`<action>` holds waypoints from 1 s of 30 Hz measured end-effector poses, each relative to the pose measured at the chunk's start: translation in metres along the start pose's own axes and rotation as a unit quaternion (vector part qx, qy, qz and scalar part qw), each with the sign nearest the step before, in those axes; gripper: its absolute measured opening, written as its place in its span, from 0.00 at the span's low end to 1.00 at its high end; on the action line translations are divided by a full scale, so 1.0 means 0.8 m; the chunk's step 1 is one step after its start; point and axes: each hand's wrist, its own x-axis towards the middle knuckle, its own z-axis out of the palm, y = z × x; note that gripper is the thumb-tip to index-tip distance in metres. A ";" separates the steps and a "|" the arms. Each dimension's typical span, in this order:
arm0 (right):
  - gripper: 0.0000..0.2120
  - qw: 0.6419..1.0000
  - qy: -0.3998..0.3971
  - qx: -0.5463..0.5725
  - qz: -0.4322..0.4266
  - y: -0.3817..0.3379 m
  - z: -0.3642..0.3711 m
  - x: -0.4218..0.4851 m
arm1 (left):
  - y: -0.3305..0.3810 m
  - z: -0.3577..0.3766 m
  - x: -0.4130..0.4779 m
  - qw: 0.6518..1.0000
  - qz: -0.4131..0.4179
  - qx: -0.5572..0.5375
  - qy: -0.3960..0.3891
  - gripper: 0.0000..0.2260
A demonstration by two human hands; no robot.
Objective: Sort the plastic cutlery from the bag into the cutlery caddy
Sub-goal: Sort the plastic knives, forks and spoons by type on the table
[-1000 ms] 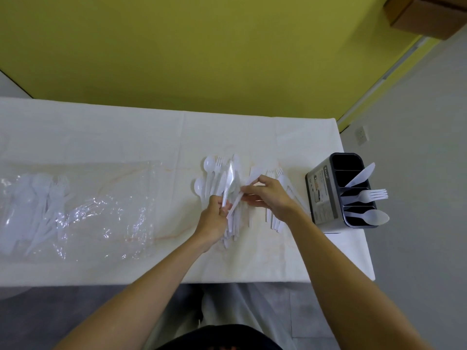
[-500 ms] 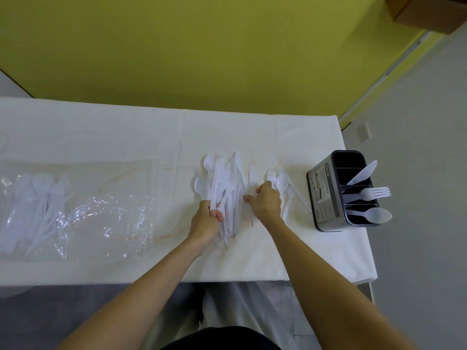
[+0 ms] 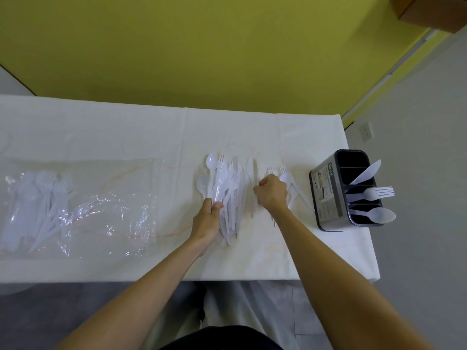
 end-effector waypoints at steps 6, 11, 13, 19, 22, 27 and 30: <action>0.14 0.999 -0.014 -0.029 -0.018 -0.003 0.004 0.006 | 0.009 0.000 -0.006 0.999 0.023 -0.034 -0.023 0.10; 0.11 0.997 -0.038 0.067 0.028 0.008 -0.015 -0.001 | 0.011 -0.003 -0.004 0.998 0.033 -0.051 -0.022 0.11; 0.09 0.992 -0.036 0.112 0.033 0.012 -0.023 -0.002 | 0.011 -0.003 -0.004 0.997 0.038 -0.067 -0.014 0.10; 0.06 0.994 -0.061 0.087 0.037 0.014 -0.019 -0.005 | 0.013 0.002 -0.004 0.997 0.044 -0.065 0.016 0.07; 0.14 0.995 -0.056 0.081 0.016 0.006 -0.004 -0.008 | 0.009 0.001 -0.005 0.998 0.046 -0.049 0.021 0.08; 0.22 0.996 -0.073 0.057 0.003 -0.002 0.011 -0.014 | 0.002 -0.003 -0.005 0.998 0.043 -0.046 0.030 0.08; 0.18 0.995 -0.078 0.055 0.010 0.000 0.007 -0.010 | 0.000 -0.005 -0.006 0.998 0.040 -0.046 0.033 0.07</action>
